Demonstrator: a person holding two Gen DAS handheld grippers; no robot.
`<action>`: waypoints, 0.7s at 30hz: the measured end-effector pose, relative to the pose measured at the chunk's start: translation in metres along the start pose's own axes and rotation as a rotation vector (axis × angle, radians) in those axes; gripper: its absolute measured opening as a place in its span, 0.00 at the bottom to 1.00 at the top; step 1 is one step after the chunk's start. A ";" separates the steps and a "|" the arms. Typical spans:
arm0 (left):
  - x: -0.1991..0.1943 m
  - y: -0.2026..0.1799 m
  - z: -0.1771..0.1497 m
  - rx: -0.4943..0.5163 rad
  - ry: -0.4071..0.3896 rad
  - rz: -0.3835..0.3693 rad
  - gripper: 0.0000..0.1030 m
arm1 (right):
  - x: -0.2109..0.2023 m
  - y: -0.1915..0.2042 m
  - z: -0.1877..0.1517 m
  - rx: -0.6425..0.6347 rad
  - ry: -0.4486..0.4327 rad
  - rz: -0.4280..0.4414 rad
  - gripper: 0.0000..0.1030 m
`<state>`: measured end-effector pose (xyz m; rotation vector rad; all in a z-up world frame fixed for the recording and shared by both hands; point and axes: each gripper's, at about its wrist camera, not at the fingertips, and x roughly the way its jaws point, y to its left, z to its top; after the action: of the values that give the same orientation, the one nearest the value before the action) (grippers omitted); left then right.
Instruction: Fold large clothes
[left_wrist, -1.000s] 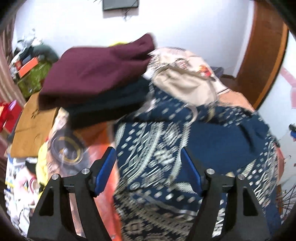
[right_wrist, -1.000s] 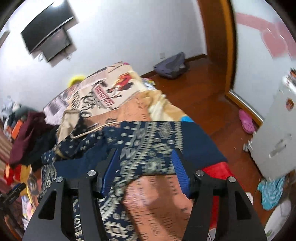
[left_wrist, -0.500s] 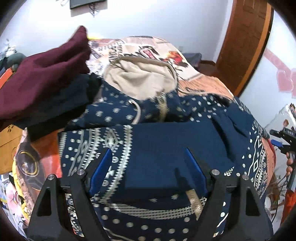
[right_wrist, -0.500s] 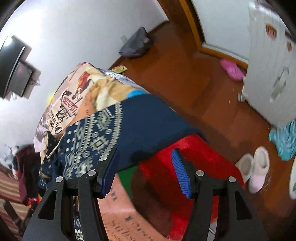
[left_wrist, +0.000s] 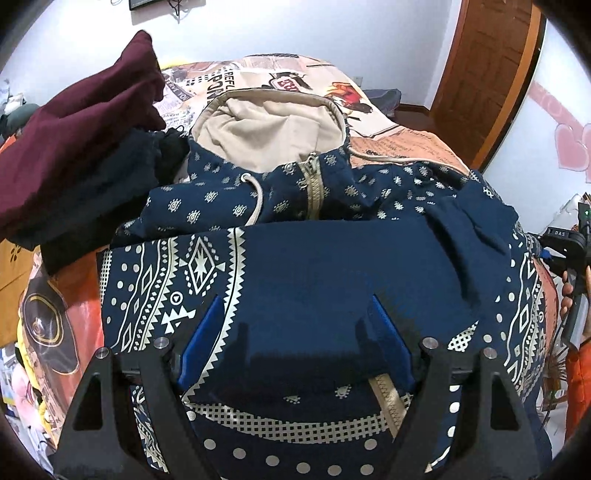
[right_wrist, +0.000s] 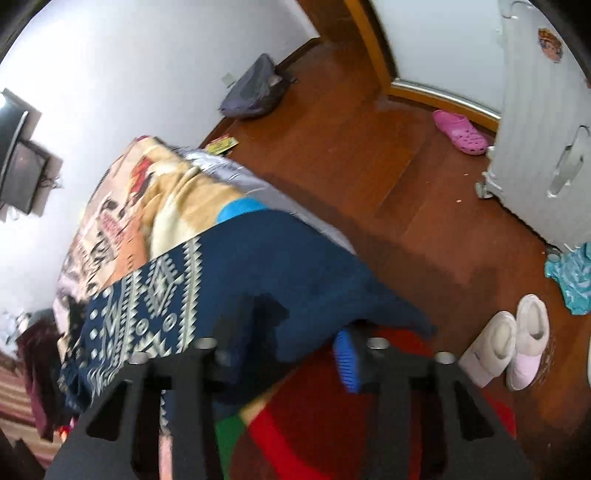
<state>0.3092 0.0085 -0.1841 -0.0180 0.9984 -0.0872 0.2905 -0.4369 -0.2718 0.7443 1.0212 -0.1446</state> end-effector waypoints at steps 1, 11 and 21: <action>0.000 0.001 -0.001 0.000 0.000 0.003 0.77 | -0.002 0.001 0.001 -0.004 -0.009 -0.004 0.15; -0.011 0.015 -0.011 0.000 -0.021 0.028 0.77 | -0.081 0.084 0.003 -0.261 -0.217 0.030 0.07; -0.025 0.020 -0.017 0.003 -0.055 0.025 0.77 | -0.144 0.217 -0.040 -0.587 -0.266 0.308 0.07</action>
<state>0.2825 0.0314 -0.1736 -0.0057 0.9429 -0.0651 0.2805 -0.2814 -0.0595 0.3232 0.6337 0.3069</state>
